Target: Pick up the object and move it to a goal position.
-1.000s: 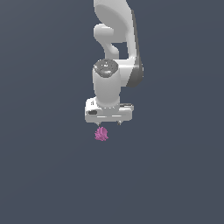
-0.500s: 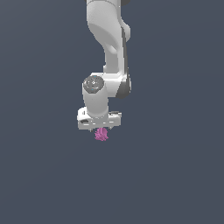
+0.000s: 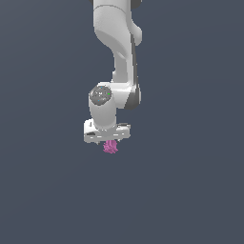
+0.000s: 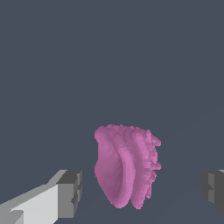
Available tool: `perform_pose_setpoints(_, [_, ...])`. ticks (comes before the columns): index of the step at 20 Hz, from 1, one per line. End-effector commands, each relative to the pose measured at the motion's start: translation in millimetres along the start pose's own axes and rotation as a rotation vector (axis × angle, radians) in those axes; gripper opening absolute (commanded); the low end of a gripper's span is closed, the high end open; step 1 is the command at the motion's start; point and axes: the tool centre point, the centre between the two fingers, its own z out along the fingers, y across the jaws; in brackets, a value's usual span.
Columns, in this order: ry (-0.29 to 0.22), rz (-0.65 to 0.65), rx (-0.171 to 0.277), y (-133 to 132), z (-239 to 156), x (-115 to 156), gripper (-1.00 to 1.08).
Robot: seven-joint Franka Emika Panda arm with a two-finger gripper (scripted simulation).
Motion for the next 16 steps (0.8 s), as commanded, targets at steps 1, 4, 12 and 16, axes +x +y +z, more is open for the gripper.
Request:
perform_pose_setpoints(1, [-0.001, -0.001, 0.000, 0, 9, -1, 1.00])
perform_pose_setpoints(4, [-0.001, -0.002, 0.000, 0, 25, -1, 1.00])
perform_pose_setpoints(12, [0.000, -0.003, 0.000, 0, 46, 0, 1.00])
perform_pose_setpoints(16, [0.000, -0.003, 0.000, 0, 46, 0, -1.00])
